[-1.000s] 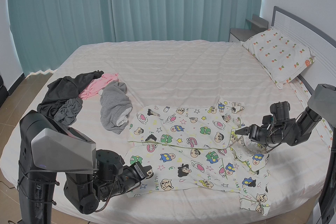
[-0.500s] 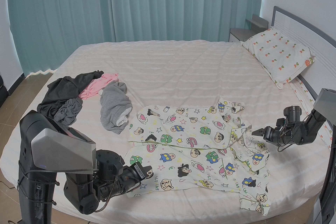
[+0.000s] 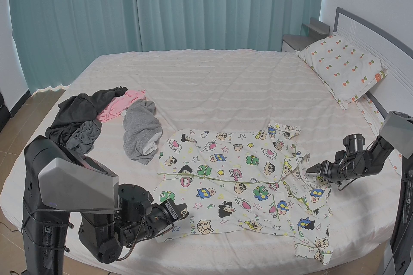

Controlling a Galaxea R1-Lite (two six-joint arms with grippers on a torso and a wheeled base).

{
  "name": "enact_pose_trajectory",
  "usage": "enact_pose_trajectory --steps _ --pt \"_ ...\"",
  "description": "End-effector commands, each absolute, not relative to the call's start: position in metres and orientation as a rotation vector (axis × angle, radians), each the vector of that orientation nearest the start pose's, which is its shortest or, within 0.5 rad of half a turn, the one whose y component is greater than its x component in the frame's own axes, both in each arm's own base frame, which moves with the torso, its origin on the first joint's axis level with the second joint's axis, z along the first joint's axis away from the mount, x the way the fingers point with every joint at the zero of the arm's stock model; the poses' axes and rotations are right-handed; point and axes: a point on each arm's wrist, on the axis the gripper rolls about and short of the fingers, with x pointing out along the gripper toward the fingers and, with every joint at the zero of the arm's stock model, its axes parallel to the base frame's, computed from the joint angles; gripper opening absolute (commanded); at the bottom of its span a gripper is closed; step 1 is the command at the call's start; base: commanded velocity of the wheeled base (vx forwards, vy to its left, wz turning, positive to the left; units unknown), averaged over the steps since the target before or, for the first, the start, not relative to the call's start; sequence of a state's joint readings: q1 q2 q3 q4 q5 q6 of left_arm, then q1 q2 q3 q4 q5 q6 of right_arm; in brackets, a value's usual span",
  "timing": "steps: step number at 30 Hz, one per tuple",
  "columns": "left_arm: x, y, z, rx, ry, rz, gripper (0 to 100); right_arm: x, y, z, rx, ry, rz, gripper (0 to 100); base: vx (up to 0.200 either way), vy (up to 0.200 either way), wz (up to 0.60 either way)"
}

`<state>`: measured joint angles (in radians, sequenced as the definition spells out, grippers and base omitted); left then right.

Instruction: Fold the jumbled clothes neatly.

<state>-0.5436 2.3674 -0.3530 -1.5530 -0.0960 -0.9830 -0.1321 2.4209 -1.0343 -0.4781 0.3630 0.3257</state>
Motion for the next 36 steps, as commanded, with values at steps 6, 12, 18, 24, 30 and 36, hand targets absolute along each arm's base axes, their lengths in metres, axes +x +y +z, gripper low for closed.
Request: enact_pose_trajectory --steps 6,12,18,24,30,36 --pt "0.255 -0.158 -0.025 -0.831 0.708 -0.356 0 0.397 -0.044 -0.039 0.543 0.944 0.068 0 0.0 0.0 0.0" --pt "0.255 -0.158 -0.025 -0.831 0.707 -0.355 0 0.399 -0.045 -0.035 0.562 0.95 0.057 0 0.0 0.0 0.0" --pt "0.255 -0.158 -0.025 -0.831 0.708 -0.356 0 0.394 -0.056 -0.019 0.593 0.91 0.014 0 0.0 0.0 0.0" --pt "0.255 -0.158 -0.025 -0.831 0.708 -0.356 0 0.384 -0.075 -0.005 0.596 0.872 -0.044 0 0.0 0.0 0.0" --pt "0.255 -0.158 -0.025 -0.831 0.708 -0.356 0 0.383 -0.09 -0.005 0.572 0.817 -0.12 0 0.0 0.0 0.0" --pt "0.255 -0.158 -0.025 -0.831 0.708 -0.356 0 0.392 -0.094 -0.021 0.535 0.756 -0.183 0 0.0 0.0 0.0"
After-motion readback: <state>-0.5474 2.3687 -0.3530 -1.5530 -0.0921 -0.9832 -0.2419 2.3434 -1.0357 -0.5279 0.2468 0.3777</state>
